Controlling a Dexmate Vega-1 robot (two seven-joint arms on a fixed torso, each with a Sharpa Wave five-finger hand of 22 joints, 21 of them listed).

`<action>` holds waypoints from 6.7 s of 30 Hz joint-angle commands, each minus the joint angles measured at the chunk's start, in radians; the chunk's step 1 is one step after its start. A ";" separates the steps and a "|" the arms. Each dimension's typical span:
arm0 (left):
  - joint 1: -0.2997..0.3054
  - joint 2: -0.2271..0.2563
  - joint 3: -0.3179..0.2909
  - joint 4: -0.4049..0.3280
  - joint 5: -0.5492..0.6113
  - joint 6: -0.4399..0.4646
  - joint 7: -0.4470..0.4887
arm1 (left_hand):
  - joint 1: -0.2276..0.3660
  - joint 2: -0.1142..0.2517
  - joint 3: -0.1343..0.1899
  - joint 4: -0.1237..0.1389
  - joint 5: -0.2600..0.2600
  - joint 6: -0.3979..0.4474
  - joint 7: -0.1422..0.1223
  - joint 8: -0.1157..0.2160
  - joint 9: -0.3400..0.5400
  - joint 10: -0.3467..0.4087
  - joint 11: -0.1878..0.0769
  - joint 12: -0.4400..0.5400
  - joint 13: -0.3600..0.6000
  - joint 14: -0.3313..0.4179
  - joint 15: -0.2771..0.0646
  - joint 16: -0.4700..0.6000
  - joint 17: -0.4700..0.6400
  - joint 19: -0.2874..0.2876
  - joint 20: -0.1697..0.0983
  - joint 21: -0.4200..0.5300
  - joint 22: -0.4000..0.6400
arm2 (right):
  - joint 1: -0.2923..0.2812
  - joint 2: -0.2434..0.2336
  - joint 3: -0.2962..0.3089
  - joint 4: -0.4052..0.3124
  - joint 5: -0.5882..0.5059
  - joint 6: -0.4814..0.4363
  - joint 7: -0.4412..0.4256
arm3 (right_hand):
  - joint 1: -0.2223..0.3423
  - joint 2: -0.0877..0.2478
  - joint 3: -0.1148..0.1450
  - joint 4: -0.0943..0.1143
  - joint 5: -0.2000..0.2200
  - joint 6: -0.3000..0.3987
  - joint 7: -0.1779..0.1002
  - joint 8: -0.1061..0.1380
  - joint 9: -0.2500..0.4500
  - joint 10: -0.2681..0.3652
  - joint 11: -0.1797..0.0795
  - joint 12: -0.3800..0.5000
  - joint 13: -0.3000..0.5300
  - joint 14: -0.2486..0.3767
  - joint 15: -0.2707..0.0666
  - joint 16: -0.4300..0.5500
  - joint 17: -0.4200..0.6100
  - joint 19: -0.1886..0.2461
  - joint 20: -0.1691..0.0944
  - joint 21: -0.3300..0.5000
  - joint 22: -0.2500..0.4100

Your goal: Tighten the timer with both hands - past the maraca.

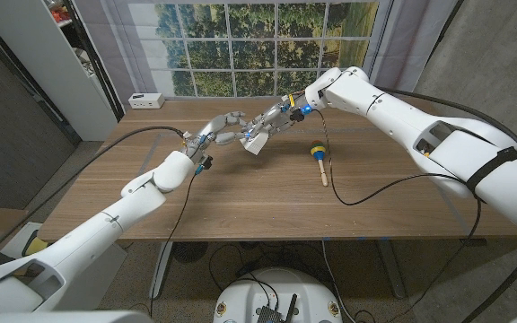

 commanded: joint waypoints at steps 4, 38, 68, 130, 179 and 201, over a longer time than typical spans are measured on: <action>-0.127 0.126 0.040 -0.028 0.217 -0.078 -0.171 | 0.041 0.020 0.001 0.001 0.004 0.082 -0.040 0.013 -0.002 0.017 -0.038 0.000 0.000 -0.008 -0.004 0.010 0.005 -0.006 -0.002 0.001 0.006 | 0.028 0.001 -0.031 0.041 -0.030 0.018 0.071 | -0.016 0.001 0.010 -0.003 0.007 -0.004 0.011 -0.005 -0.002 0.030 0.034 -0.001 0.003 -0.004 -0.171 -0.011 0.004 -0.017 -0.103 -0.004 0.001; -0.221 0.114 0.016 0.021 0.328 -0.183 -0.232 | 0.069 0.037 -0.018 0.028 0.023 0.074 -0.011 0.001 0.002 0.089 -0.028 0.024 -0.008 0.049 -0.041 0.038 0.014 0.035 -0.022 0.035 0.014 | 0.081 0.103 -0.005 0.321 -0.066 0.135 0.194 | -0.152 0.001 -0.056 0.049 -0.073 -0.002 0.030 -0.015 -0.006 0.040 0.042 -0.017 0.013 -0.024 -0.164 -0.008 0.026 -0.032 -0.096 -0.014 0.001; 0.132 0.032 -0.227 -0.172 -0.049 0.050 0.066 | -0.074 0.057 -0.061 0.140 -0.045 -0.174 -0.002 -0.109 0.024 0.097 -0.005 0.033 0.002 0.082 -0.030 0.042 0.021 0.040 -0.011 0.054 0.020 | -0.051 -0.060 0.056 -0.015 -0.051 0.085 0.000 | 0.053 0.027 0.040 -0.032 -0.087 0.094 -0.017 0.013 -0.003 0.153 -0.011 -0.038 -0.001 0.121 -0.198 0.050 0.048 0.039 -0.148 0.045 0.016; 0.172 0.061 -0.132 -0.064 -0.248 0.089 0.021 | -0.345 0.054 -0.055 0.290 -0.038 -0.300 0.096 -0.168 0.027 0.036 0.041 0.020 0.025 0.001 0.019 0.029 0.028 -0.017 0.021 0.050 0.022 | -0.104 -0.094 -0.147 -0.199 -0.617 0.471 -0.102 | 0.032 0.015 -0.004 0.000 -0.097 0.058 -0.113 -0.020 0.003 0.118 -0.090 -0.132 0.012 0.015 -0.191 -0.020 0.025 -0.106 -0.146 0.088 0.016; 0.318 0.139 -0.220 -0.279 -0.139 0.228 0.142 | -0.367 0.049 -0.024 0.268 -0.034 -0.275 0.093 -0.161 0.029 0.046 0.035 0.024 0.026 0.009 0.018 0.029 0.020 -0.022 0.028 0.051 0.020 | 0.045 -0.127 -0.280 -0.273 -0.966 0.713 0.194 | 0.017 0.005 -0.077 -0.034 -0.065 -0.456 -0.196 -0.037 -0.005 -0.367 -0.181 -0.254 0.013 -0.536 -0.079 -0.099 0.081 -0.461 0.012 -0.017 0.011; 0.334 0.139 -0.231 -0.310 -0.118 0.255 0.153 | -0.379 0.047 -0.013 0.261 -0.035 -0.256 0.095 -0.154 0.030 0.058 0.030 0.029 0.027 0.014 0.011 0.030 0.018 -0.020 0.029 0.053 0.019 | -0.020 -0.168 -0.211 -0.294 -1.035 0.809 0.164 | 0.059 0.005 -0.065 -0.031 -0.053 -0.469 -0.197 -0.025 -0.002 -0.347 -0.200 -0.238 0.004 -0.517 -0.161 -0.078 0.068 -0.437 -0.063 -0.005 0.013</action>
